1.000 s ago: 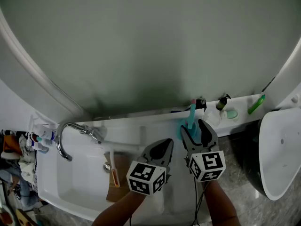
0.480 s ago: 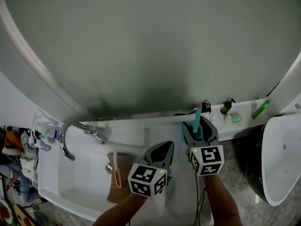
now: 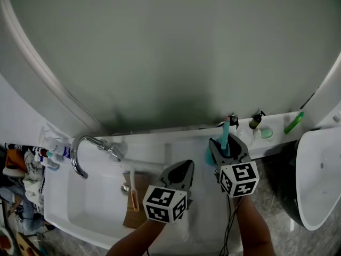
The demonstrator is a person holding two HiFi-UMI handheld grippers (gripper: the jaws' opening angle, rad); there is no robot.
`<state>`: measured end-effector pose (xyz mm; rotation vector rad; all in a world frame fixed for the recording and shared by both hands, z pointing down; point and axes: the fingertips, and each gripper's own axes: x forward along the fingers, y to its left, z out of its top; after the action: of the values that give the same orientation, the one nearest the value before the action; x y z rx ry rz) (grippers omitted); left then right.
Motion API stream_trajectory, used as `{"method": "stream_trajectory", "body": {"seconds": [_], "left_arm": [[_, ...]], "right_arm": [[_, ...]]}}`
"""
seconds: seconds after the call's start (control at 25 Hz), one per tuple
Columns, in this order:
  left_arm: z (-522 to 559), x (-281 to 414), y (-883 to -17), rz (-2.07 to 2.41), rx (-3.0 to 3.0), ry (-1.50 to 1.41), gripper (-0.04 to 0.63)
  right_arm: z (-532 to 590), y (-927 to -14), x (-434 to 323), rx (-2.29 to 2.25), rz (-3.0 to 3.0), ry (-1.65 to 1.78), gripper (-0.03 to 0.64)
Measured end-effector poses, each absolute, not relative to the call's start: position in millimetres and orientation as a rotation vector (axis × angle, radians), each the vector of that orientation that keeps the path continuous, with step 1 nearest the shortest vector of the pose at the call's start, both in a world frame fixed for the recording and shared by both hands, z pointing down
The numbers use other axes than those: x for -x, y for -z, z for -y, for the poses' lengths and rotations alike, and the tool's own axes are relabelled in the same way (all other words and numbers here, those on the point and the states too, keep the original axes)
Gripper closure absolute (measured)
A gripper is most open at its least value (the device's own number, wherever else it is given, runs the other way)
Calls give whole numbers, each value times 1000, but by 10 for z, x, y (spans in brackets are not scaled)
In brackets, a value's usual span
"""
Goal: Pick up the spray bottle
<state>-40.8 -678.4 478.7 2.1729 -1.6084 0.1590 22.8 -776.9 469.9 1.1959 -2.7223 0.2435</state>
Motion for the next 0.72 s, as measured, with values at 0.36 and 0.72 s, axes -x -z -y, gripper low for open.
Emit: {"method": "stream_trajectory", "body": {"seconds": [0.36,0.72], "left_arm": [[6532,451,-4707,1608,-2184,-144,589],[6181,546,-4590,1616,-2207,-113,589]], "right_arm": [[7468,-4590,-343,-1209,2738,-247,408],[7042,-4487,-398,-1223,2729,-236,408]]}}
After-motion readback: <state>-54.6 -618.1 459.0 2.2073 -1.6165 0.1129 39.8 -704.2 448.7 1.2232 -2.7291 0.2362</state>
